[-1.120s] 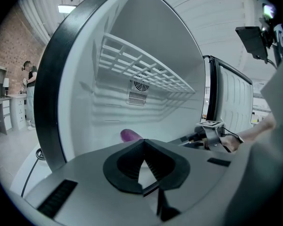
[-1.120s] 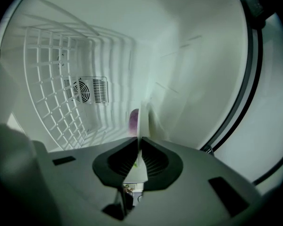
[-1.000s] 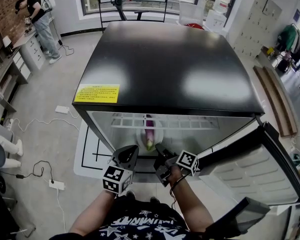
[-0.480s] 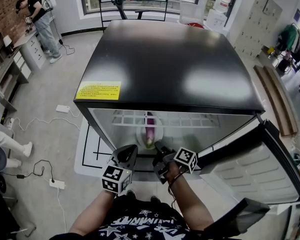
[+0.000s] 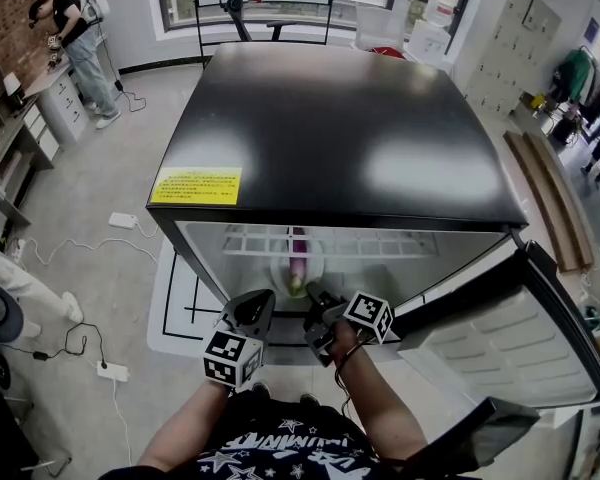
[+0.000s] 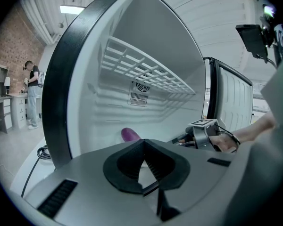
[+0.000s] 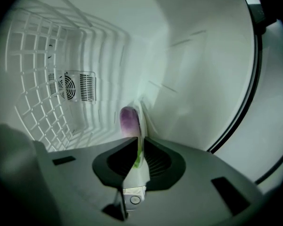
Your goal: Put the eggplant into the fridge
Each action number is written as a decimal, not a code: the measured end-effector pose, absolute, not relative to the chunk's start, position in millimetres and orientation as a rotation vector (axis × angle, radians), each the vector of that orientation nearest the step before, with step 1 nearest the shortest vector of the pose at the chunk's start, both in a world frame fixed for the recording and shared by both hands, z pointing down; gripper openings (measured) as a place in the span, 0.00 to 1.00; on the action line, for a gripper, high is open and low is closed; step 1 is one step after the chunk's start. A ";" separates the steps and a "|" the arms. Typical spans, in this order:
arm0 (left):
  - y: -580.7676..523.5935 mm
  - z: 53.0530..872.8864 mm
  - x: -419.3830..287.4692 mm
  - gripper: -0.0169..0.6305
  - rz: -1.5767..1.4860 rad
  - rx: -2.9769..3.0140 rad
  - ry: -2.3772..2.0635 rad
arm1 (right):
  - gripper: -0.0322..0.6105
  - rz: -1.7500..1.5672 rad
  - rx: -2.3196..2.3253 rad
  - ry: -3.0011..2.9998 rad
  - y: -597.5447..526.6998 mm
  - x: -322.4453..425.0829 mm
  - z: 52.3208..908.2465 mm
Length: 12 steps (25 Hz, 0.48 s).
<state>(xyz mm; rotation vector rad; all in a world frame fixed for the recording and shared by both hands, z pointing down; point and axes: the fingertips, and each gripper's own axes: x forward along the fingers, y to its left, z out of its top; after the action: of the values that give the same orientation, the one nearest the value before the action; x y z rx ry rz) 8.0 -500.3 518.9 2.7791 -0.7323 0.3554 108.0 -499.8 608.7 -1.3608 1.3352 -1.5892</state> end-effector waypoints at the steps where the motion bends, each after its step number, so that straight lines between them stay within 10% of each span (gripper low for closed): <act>1: -500.7 519.0 8.5 0.04 0.354 2.778 -0.731 | 0.09 -1.594 -1.360 1.339 -500.0 107.6 608.4; 12: -502.0 517.9 11.1 0.04 0.341 2.777 -0.720 | 0.09 -1.616 -1.452 1.404 -498.6 108.1 607.7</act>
<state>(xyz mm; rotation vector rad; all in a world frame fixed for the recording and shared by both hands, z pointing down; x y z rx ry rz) 11.1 -502.0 517.9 2.7771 -0.7203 0.3409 108.1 -498.6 607.7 -1.4515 1.4042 -1.6156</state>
